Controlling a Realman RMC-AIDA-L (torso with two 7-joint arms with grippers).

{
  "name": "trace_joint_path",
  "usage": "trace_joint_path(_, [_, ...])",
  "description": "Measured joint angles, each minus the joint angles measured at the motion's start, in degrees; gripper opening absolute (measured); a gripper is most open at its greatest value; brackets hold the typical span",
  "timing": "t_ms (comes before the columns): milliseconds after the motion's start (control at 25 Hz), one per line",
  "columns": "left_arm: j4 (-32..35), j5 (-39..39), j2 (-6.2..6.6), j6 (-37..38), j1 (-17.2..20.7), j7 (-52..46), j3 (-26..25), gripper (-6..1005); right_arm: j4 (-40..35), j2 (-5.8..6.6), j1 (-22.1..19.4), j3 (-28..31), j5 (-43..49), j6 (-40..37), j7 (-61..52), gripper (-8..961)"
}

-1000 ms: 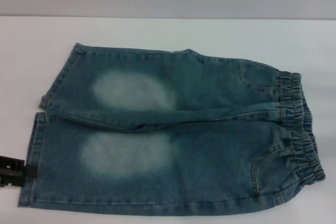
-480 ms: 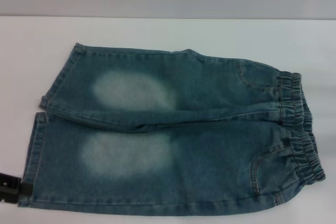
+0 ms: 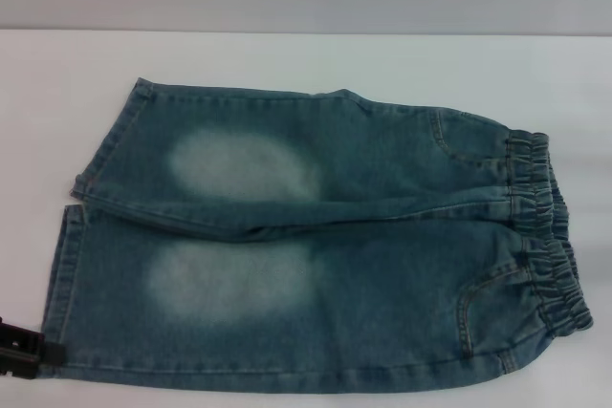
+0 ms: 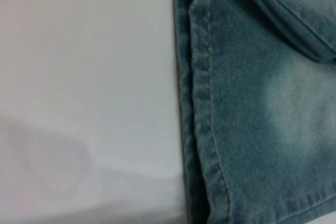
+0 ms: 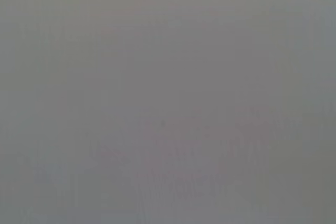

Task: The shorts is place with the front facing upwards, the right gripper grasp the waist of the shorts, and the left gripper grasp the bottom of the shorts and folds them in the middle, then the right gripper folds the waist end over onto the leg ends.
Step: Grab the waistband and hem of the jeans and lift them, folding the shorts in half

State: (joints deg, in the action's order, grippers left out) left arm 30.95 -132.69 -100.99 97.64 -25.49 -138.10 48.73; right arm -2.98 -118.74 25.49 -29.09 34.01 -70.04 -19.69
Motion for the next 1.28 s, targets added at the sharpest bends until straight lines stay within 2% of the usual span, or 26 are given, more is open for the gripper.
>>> trace_joint_path(560, [0.8,0.0,0.43,-0.8,0.0,0.0,-0.2,568,0.2,-0.05,-0.3,-0.1,0.1,0.0,0.0,564])
trace_joint_path(1280, [0.9,0.1,0.02,-0.8,-0.9,0.4,0.4,570,0.3,-0.18,-0.3,-0.1,0.2,-0.4,-0.6,564])
